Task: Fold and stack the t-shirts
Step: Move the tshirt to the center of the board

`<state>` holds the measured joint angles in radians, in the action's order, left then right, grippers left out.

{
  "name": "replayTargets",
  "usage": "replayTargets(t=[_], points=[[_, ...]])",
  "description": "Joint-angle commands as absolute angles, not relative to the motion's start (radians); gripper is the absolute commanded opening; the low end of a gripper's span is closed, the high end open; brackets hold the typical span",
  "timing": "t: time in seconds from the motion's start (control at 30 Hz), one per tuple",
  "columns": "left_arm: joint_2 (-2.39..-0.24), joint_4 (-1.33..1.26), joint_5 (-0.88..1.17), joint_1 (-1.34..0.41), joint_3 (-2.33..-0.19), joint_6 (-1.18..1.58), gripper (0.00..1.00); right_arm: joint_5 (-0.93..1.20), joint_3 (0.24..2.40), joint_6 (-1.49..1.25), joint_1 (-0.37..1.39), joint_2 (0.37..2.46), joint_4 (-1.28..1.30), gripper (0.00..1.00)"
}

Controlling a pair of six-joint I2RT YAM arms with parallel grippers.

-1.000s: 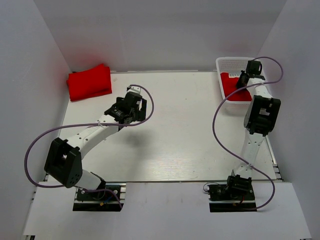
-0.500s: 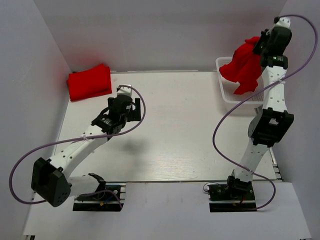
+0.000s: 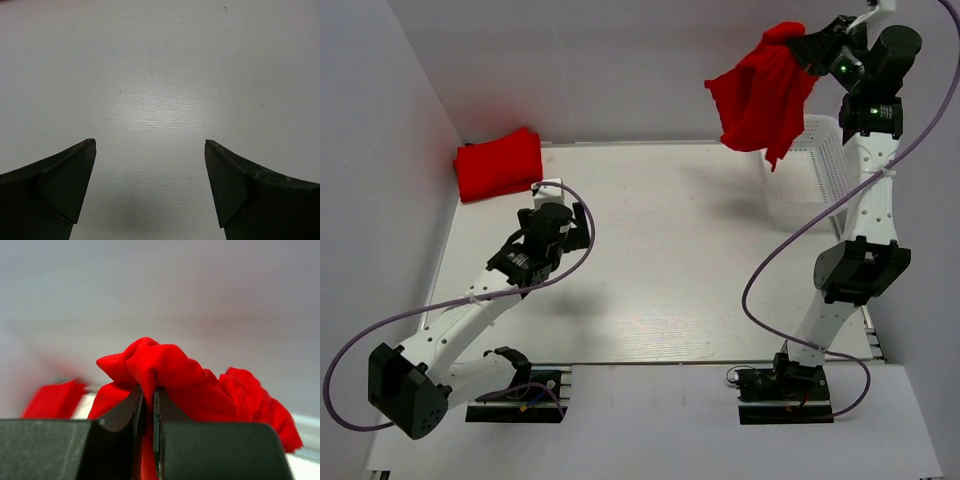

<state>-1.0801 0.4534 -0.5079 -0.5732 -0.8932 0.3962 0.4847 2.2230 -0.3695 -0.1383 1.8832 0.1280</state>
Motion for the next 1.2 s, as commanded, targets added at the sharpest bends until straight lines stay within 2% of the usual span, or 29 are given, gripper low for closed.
replayTargets(t=[0.0,0.13,0.4,0.5,0.53,0.57,0.6,0.7,0.77,0.83,0.87,1.03,1.17], points=[[-1.032,0.504,-0.552,-0.571,-0.890,0.451,1.00,0.756,2.232,-0.494,-0.074,1.822,-0.055,0.00],[-1.011,0.567,-0.600,-0.571,-0.890,0.500,1.00,0.865,2.148,-0.549,-0.002,1.806,-0.146,0.00],[-0.907,0.676,-0.649,-0.571,-0.910,0.589,1.00,0.894,1.895,-0.520,0.231,1.783,-0.222,0.00],[-0.876,0.687,-0.649,-0.571,-0.891,0.620,1.00,0.855,1.597,-0.499,0.302,1.758,-0.271,0.00],[-0.876,0.698,-0.649,-0.571,-0.891,0.635,1.00,0.769,1.491,-0.471,0.355,1.741,-0.299,0.00],[-0.876,0.698,-0.649,-0.571,-0.891,0.635,1.00,0.746,1.490,-0.459,0.356,1.741,-0.313,0.00],[-0.876,0.698,-0.649,-0.571,-0.891,0.635,1.00,0.721,1.366,-0.448,0.371,1.746,-0.313,0.00],[-0.903,0.718,-0.638,-0.571,-0.891,0.635,1.00,0.637,1.241,-0.377,0.434,1.792,-0.287,0.00],[-0.926,0.732,-0.638,-0.571,-0.914,0.635,1.00,0.624,1.204,-0.359,0.462,1.824,-0.263,0.02],[-0.960,0.742,-0.620,-0.571,-0.914,0.635,1.00,0.565,1.206,-0.327,0.474,1.835,-0.212,0.34],[-0.982,0.742,-0.620,-0.571,-0.926,0.635,1.00,0.522,1.216,-0.304,0.483,1.836,-0.157,0.90],[-1.026,0.742,-0.577,-0.571,-0.936,0.635,1.00,0.402,1.268,-0.223,0.494,1.754,-0.068,0.90],[-1.054,0.797,-0.577,-0.571,-0.986,0.635,1.00,0.181,1.267,-0.198,0.489,1.645,-0.018,0.90]])
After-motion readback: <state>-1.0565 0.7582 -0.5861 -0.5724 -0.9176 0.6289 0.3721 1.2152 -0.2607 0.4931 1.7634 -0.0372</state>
